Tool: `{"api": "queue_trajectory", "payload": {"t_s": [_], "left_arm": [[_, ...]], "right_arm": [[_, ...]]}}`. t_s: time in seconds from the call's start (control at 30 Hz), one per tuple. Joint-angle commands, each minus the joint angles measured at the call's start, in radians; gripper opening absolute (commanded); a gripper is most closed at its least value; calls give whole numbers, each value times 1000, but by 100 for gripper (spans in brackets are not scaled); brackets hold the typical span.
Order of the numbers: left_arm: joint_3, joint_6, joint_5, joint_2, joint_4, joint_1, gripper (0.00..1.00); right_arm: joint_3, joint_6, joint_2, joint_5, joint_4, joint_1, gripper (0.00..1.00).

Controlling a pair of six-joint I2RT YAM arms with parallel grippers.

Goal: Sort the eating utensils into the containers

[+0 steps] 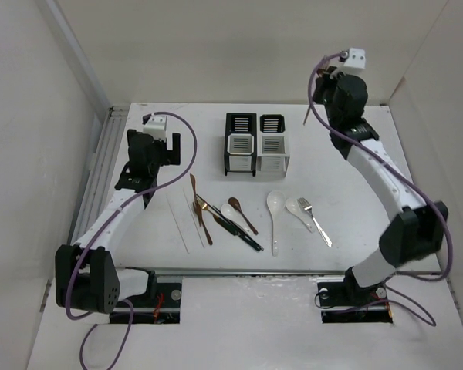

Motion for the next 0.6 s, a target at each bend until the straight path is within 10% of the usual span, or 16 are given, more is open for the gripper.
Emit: {"api": "queue_trajectory", "payload": {"t_s": [0.0, 0.57], "left_arm": [[86, -10, -21, 6, 6, 4, 99], [141, -50, -28, 81, -34, 4, 99]], "right_arm": [[136, -50, 142, -75, 235, 28, 0], [128, -14, 495, -146, 499, 84, 0]]}}
